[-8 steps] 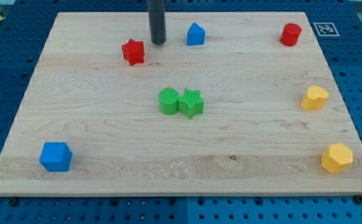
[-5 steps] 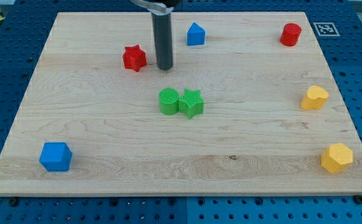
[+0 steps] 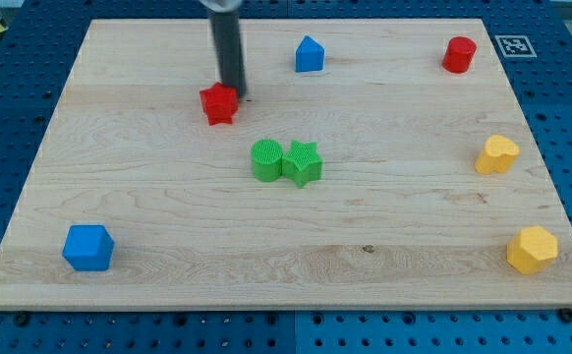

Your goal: Bring the red star above the green blocks

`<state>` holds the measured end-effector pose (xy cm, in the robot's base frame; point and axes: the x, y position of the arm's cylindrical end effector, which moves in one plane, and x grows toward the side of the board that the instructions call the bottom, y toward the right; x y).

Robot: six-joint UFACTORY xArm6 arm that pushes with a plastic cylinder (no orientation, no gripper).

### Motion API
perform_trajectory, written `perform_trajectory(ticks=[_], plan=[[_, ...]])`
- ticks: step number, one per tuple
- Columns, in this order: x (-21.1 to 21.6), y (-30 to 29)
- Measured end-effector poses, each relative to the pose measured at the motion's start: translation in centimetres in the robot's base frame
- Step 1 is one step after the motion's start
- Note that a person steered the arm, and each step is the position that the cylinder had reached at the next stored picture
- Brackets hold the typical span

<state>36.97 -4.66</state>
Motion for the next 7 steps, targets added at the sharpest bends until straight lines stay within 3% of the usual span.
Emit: perform_trajectory(ticks=[1, 2, 3, 4, 5, 6, 7], plan=[[1.0, 2.3], [-4.1, 0.4], [-5.3, -3.9], [-2.2, -7.4], [2.0, -4.1], [3.9, 0.4], [3.1, -1.2]])
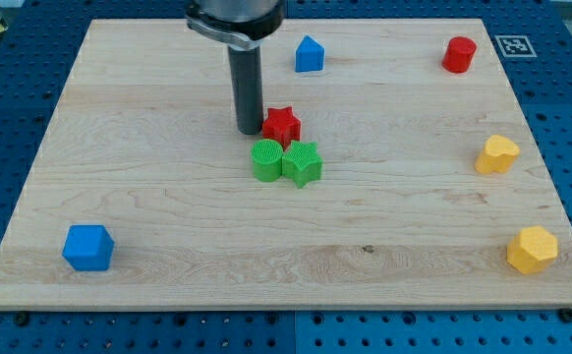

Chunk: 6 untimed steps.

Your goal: Bring the red star above the green blocks

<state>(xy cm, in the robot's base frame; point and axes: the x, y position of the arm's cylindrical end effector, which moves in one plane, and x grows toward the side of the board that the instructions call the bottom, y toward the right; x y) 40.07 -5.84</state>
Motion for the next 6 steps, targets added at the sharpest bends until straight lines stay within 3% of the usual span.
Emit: perform_trajectory(ticks=[1, 3, 6], plan=[[-3.2, -0.1], [-2.7, 5.5], [-2.7, 5.6]])
